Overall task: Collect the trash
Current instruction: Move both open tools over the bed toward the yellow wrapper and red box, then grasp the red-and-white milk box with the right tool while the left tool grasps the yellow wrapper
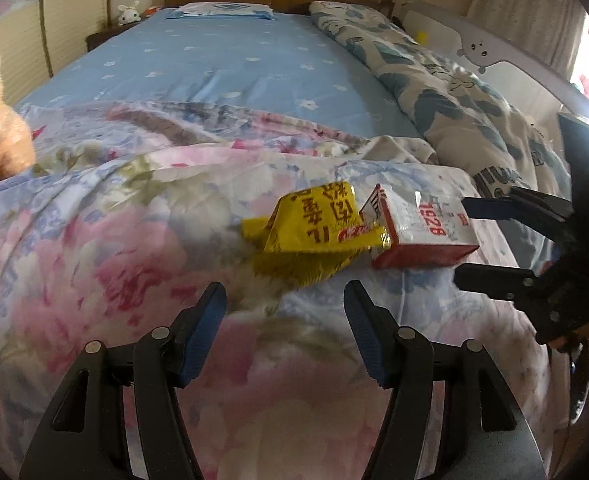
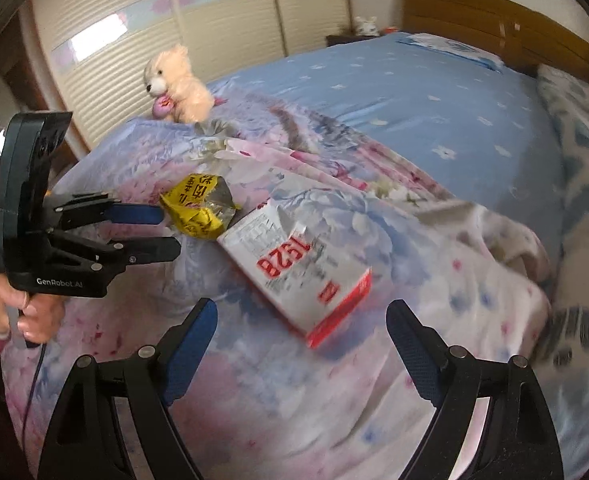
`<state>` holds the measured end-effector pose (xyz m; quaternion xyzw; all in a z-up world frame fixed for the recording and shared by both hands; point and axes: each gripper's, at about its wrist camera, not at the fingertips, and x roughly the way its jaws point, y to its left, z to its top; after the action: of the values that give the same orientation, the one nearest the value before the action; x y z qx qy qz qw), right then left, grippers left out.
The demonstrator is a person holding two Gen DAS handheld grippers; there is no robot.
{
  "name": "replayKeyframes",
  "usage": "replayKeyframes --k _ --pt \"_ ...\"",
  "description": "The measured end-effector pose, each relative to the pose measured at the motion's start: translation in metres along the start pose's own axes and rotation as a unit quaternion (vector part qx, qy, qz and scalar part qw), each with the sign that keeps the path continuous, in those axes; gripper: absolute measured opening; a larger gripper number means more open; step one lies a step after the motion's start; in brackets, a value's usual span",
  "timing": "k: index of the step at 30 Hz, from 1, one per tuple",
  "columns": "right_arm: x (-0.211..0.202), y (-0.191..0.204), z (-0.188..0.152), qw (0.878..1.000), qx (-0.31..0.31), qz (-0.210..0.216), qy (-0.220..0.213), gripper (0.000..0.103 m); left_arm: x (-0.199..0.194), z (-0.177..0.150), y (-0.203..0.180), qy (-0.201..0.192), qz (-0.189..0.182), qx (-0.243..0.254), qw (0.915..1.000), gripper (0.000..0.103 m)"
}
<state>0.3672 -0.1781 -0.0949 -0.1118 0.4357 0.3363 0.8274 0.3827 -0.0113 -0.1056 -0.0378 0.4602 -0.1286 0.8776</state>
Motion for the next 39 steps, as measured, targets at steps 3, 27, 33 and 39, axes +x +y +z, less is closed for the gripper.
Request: replayKeyframes --k 3,27,33,39 --pt "0.008 -0.007 0.006 1.0 -0.009 0.022 0.006 0.088 0.005 0.004 -0.002 0.0 -0.013 0.003 0.9999 0.062" --pt "-0.063 0.054 -0.089 0.989 0.123 -0.078 -0.001 0.06 -0.082 -0.091 -0.024 -0.011 -0.049 -0.005 0.9987 0.013" --pt "-0.091 0.09 -0.129 0.977 0.188 -0.1 -0.024 0.061 -0.109 -0.137 -0.028 -0.003 -0.059 -0.022 0.998 0.013" --pt "-0.094 0.126 -0.155 0.98 0.19 -0.053 -0.028 0.069 -0.127 -0.165 -0.026 -0.002 -0.064 -0.025 0.9976 0.013"
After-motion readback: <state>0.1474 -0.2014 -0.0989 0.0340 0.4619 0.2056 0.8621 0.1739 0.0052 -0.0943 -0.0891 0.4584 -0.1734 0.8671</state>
